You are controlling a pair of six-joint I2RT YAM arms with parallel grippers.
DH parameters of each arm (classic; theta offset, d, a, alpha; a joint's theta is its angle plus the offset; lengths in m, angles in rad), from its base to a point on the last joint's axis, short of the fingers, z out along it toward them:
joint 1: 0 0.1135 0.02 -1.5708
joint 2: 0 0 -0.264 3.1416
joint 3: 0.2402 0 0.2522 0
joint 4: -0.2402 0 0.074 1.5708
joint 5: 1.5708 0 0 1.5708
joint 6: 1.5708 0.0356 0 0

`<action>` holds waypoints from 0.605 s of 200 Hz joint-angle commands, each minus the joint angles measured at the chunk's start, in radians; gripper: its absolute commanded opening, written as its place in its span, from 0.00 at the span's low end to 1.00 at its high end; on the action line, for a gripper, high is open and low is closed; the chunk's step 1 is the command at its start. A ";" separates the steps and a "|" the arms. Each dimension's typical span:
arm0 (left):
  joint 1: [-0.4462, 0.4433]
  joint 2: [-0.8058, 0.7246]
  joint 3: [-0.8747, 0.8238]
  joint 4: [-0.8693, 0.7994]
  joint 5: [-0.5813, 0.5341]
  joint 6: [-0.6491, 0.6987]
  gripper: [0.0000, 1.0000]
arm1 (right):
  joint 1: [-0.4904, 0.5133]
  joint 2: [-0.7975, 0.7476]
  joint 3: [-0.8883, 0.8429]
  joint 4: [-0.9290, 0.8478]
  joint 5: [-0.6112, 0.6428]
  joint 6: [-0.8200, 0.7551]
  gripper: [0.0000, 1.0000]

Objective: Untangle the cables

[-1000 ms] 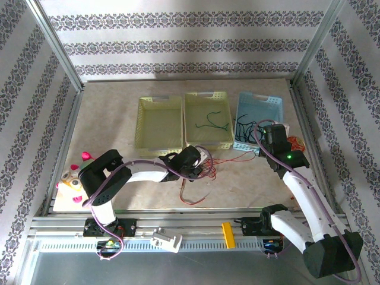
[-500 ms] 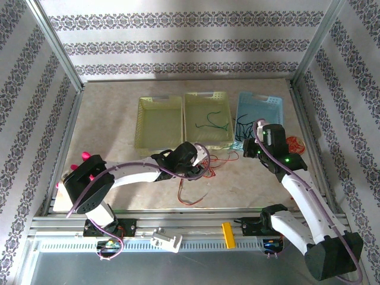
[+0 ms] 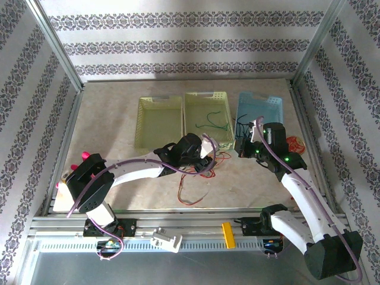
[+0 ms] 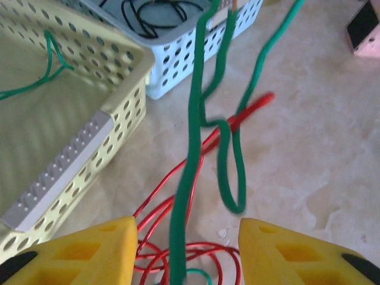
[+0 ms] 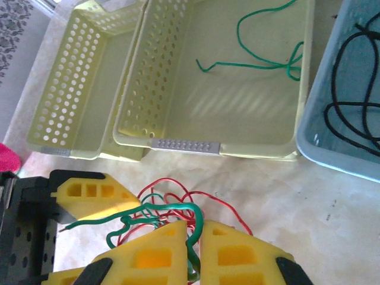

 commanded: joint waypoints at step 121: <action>0.033 0.095 0.090 0.124 0.019 -0.127 0.00 | -0.007 -0.027 -0.002 0.050 -0.122 0.057 0.08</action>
